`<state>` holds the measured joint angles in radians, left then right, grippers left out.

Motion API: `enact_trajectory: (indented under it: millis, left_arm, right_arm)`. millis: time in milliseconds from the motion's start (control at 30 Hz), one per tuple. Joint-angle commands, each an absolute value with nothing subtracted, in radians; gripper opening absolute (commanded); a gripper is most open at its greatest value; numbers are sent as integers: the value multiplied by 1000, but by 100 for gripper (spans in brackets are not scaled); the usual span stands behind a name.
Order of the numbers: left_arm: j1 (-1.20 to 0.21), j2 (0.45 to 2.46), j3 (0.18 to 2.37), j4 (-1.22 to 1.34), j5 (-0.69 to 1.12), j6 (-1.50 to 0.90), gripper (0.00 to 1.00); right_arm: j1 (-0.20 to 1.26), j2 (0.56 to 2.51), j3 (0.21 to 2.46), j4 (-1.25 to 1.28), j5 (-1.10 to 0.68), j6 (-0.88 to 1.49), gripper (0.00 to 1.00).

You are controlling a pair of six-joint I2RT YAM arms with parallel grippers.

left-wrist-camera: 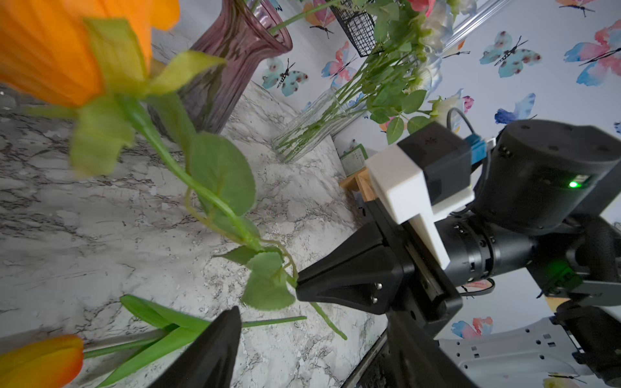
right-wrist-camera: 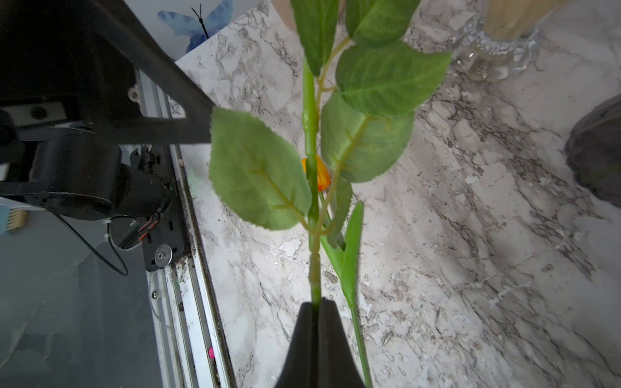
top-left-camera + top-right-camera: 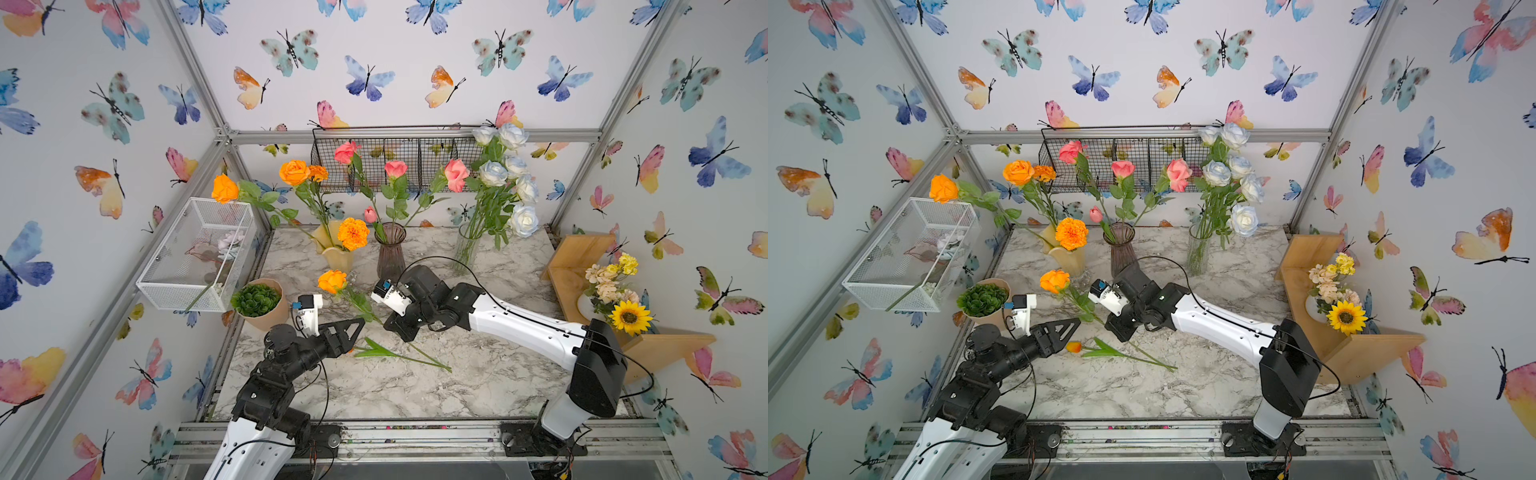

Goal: Arrange the flowers in different vases according to their colors
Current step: Pick up the flower at the center of the board.

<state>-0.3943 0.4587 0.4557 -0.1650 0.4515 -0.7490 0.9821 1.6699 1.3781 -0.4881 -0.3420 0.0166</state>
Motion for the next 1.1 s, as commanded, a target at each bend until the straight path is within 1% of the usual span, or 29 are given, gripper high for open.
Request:
enact_trajectory:
  millis: [0,133,433,733,900,1067]
  left_arm:
    - [-468,493,452,-90,339,-771,69]
    - [-502,512,452,-37,296,-804,65]
    - [-512,484,490,-22,241,-831,58]
    - [-517,501,515,23,259,-836,55]
    - [-521,523,520,47,259,-835,48]
    - [-521,546,523,64,255,-827,45]
  right_arm:
    - [989,1637,1413,-449,-396,46,2]
    - [990,1608,1407,-404,-406,71,2]
    - [991,1559,1385,-319,-448,131,2]
    - [991,1554,1394,-289,-472,160,2]
    - [991,1552,1396,-281,-480,171,2]
    - [991,1549,1397,-277,-489,179,2]
